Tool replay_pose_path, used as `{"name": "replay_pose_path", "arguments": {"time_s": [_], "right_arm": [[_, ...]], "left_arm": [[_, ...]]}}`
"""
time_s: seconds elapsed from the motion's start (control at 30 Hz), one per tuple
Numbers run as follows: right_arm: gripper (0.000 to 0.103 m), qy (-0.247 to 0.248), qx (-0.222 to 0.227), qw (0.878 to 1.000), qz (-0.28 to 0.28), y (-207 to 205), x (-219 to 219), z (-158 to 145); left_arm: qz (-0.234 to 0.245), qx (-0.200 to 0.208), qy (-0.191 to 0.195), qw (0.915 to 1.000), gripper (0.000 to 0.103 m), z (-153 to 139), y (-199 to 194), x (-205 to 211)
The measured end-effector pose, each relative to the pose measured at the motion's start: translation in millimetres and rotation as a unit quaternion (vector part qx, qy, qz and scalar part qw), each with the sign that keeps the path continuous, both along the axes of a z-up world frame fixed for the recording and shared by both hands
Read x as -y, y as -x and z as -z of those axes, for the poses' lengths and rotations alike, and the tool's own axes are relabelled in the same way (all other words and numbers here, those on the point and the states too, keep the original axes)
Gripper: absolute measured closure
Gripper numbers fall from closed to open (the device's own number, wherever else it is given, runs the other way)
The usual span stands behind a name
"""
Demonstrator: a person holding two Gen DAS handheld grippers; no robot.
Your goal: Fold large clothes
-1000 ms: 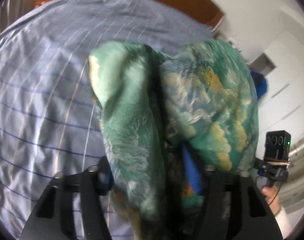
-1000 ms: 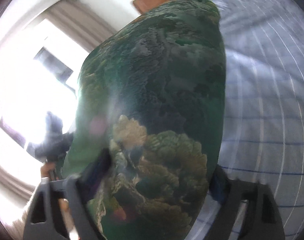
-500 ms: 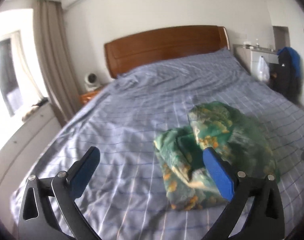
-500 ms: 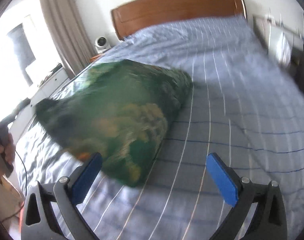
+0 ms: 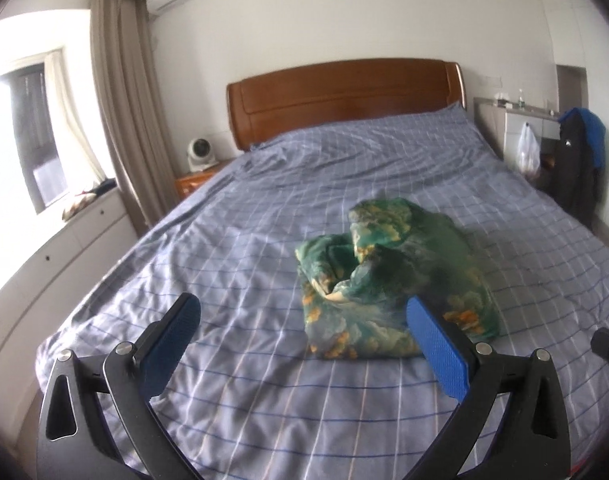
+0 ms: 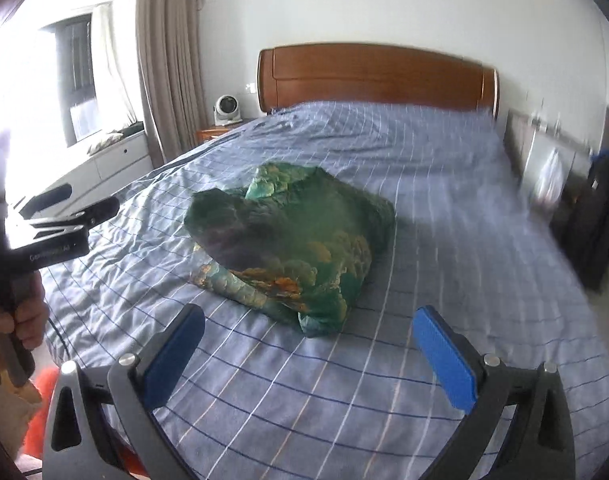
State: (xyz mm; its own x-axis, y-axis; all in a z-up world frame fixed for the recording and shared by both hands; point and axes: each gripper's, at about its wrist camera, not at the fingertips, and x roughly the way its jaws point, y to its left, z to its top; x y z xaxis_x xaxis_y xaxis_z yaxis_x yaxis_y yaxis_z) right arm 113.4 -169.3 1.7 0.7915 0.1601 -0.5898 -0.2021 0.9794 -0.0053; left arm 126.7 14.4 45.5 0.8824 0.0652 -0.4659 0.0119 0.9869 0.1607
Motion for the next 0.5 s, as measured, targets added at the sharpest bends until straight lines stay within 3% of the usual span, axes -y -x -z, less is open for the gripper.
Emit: {"name": "replay_pose_path", "arguments": {"time_s": [0.13, 0.23, 0.3, 0.37, 0.5], "right_arm": [[0.0, 0.009, 0.039, 0.999, 0.016, 25, -1, -13], [0.0, -0.033, 0.087, 0.994, 0.049, 49, 9, -23], [0.0, -0.075, 0.069, 0.994, 0.044, 49, 15, -15], [0.0, -0.056, 0.034, 0.997, 0.032, 42, 9, -6], [0.0, -0.014, 0.044, 0.998, 0.047, 52, -4, -6]], "left_arm": [[-0.011, 0.01, 0.006, 0.9999, 0.0, -8, 16, -1], [-0.023, 0.02, 0.013, 0.9995, 0.0, -9, 27, -4], [-0.023, 0.011, 0.016, 0.9996, 0.0, -5, 31, -5], [-0.019, 0.0, 0.015, 0.9997, 0.0, -2, 34, -6], [-0.023, -0.016, -0.004, 0.9996, 0.0, 4, 46, -4]]}}
